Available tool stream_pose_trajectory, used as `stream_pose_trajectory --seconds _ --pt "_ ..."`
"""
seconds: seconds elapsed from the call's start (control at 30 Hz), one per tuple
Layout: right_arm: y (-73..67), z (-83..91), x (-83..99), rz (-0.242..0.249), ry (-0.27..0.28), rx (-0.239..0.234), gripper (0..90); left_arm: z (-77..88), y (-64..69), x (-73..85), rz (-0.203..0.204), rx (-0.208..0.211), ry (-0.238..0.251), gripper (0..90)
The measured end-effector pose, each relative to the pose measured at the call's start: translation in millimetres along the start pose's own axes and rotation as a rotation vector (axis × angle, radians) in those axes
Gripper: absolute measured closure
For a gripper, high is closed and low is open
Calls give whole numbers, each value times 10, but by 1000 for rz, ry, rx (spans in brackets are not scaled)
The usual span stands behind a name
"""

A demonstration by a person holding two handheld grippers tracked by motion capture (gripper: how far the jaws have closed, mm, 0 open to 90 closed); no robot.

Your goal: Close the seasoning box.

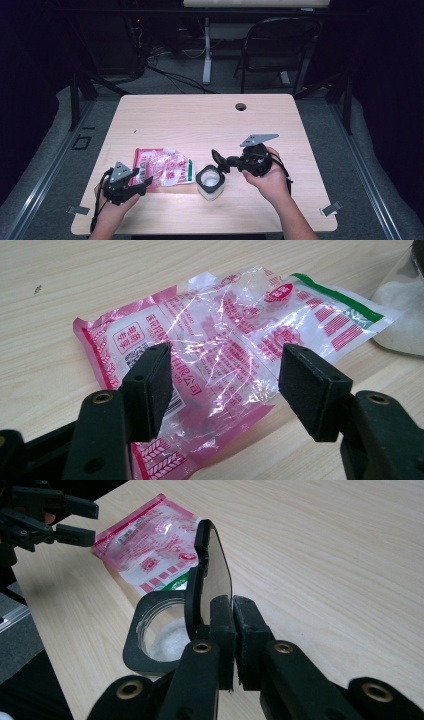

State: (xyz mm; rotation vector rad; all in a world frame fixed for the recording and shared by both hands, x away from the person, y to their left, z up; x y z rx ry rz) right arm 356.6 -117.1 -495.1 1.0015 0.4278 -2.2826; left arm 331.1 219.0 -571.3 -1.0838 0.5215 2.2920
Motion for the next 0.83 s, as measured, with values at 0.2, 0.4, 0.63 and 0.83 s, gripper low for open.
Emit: stream_pose_trajectory --seconds 0.2,0.4,0.63,0.83 --pt "-88 -47 8 20 -10 -17 875 -3 6 2 0 1 -5 382" --pt "-188 -126 44 45 -41 -40 866 -1 4 -2 -3 1 -3 383" --pt "-228 -166 61 43 -44 -49 835 -6 3 -5 -3 2 0 383" --pt "-182 -152 62 34 -43 -41 765 -12 -1 -9 -3 1 1 383"
Point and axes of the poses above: each handheld gripper's, and its own axes: z roughly backward along the jaws, x roughly out of its underside, y roughly to its right, the point moved 6 cm from there along -z, roughly forward along the jaws, and after that the axes turned 9 degrees about x, right-handed, at the moved point
